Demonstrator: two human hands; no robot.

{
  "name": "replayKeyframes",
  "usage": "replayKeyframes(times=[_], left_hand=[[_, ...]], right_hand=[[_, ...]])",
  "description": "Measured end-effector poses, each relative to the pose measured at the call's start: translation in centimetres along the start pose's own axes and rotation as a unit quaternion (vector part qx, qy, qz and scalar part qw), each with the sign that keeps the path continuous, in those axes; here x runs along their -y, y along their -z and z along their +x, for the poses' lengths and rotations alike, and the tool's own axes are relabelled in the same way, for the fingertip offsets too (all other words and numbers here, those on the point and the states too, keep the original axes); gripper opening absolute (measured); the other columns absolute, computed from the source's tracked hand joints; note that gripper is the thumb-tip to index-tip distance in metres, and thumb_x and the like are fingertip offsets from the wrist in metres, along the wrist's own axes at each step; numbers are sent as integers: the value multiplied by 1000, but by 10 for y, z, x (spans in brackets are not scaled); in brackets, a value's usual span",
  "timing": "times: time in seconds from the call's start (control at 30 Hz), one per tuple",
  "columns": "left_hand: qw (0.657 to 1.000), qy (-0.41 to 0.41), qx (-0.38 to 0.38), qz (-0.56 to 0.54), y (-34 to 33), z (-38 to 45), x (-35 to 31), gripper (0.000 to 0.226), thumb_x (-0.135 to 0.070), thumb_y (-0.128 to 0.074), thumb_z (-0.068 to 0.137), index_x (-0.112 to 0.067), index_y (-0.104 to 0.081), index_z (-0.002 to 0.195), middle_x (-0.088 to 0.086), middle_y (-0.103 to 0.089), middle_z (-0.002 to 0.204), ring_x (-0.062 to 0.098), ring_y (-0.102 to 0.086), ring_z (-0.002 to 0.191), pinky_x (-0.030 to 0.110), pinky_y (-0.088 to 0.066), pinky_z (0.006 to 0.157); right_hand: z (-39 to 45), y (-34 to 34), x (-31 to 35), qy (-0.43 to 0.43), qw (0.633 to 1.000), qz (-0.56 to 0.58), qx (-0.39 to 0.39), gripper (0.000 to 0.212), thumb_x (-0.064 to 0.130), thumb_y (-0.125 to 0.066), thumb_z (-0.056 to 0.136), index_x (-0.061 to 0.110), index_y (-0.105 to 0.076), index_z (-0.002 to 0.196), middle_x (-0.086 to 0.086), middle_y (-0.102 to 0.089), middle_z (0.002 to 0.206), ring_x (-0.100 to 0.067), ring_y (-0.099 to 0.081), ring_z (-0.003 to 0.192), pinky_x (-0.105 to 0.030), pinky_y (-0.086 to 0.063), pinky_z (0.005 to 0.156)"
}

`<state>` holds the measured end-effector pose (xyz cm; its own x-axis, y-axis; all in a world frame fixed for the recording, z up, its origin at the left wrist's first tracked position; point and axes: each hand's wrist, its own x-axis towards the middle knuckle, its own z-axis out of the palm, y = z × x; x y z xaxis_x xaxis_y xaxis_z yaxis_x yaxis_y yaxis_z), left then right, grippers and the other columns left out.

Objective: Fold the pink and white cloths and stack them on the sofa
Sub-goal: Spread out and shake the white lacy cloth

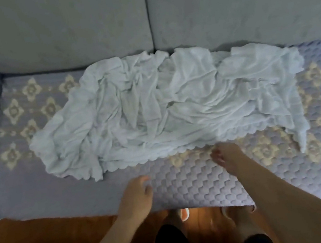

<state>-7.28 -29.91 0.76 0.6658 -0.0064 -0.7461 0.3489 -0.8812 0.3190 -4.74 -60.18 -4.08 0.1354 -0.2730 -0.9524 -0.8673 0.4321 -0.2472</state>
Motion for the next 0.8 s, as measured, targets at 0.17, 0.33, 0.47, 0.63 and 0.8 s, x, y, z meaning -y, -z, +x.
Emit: replayKeyframes(times=[0.17, 0.33, 0.47, 0.63, 0.8], left_hand=[[997, 47, -7, -56, 16, 25, 47, 30, -20, -52, 99, -16, -61, 127, 4, -63, 128, 20, -59, 116, 29, -44, 94], [995, 51, 41, -73, 3, 25, 42, 28, -14, -51, 97, -14, -63, 123, 7, -65, 123, 21, -60, 111, 28, -43, 91], [994, -1, 98, -57, 3, 4, 7, 36, -18, -49, 98, -15, -56, 133, 4, -58, 137, 18, -55, 123, 28, -40, 103], [985, -163, 51, -35, 24, -49, -61, 76, -36, -67, 90, -28, -26, 154, 1, -26, 155, 16, -36, 140, 26, -34, 110], [942, -315, -102, 50, 36, -95, -124, 98, -50, -81, 57, -20, -40, 141, 17, -39, 147, 35, -38, 137, 48, -42, 110]], right_hand=[[19, -51, 21, -47, 978, 203, -15, 15, 23, -59, 100, 9, -59, 107, -12, -66, 94, -27, -66, 80, -40, -60, 48], [5, -46, 16, -32, 964, 263, -16, 27, 14, -61, 99, 6, -60, 125, -10, -67, 100, -26, -67, 91, -48, -62, 68], [-76, -10, 0, 23, 937, 349, -4, 30, 6, -56, 100, 2, -59, 130, -14, -72, 108, -25, -69, 99, -37, -63, 68], [-219, 39, -8, 88, 938, 333, 41, 25, 10, -54, 101, -4, -61, 121, -16, -75, 108, -24, -75, 91, -34, -63, 71], [-327, 69, -4, 135, 919, 342, 143, 34, 13, -51, 101, -4, -58, 129, -21, -67, 125, -32, -66, 116, -46, -56, 92]])
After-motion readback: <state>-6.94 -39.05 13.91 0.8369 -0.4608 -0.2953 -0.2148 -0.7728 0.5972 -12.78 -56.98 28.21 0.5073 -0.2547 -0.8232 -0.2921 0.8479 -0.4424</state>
